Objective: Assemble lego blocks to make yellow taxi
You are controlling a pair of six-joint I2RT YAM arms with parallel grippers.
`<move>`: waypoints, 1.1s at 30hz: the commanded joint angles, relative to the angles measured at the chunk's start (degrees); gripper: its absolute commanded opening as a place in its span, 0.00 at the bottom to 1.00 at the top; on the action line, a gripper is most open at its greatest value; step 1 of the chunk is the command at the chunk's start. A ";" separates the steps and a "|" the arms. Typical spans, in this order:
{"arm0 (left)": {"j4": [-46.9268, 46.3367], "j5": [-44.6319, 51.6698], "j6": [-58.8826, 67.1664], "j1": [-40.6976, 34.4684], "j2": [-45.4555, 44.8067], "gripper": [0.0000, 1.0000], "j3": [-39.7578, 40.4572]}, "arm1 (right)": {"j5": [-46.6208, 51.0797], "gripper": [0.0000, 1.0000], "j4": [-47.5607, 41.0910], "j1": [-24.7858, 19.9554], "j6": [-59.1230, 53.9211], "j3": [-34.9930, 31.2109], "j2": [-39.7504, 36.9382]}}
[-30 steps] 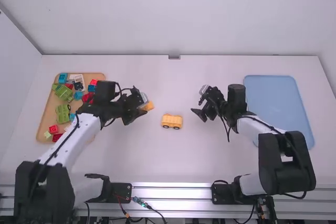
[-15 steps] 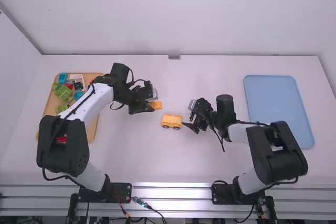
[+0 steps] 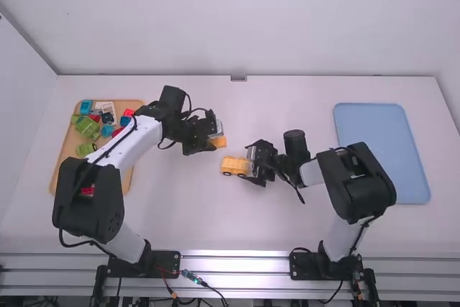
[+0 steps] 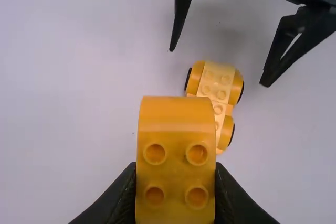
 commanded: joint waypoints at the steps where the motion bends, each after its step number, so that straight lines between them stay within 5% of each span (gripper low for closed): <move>1: -0.09 0.59 -0.37 -0.31 0.04 0.02 -1.60 | 3.04 0.99 2.12 1.60 2.56 -0.71 2.56; 16: 1.18 0.63 -0.81 -0.37 0.04 0.01 -3.43 | -10.45 1.00 3.21 -1.44 -0.90 4.99 12.66; 28: 2.69 0.00 -0.57 -0.66 0.04 0.02 -4.77 | -11.78 0.73 2.49 -0.39 -1.86 5.49 12.77; 33: 5.97 -0.05 -0.57 -1.51 0.04 0.02 -7.24 | -11.76 0.71 2.42 -0.37 -1.44 5.56 12.77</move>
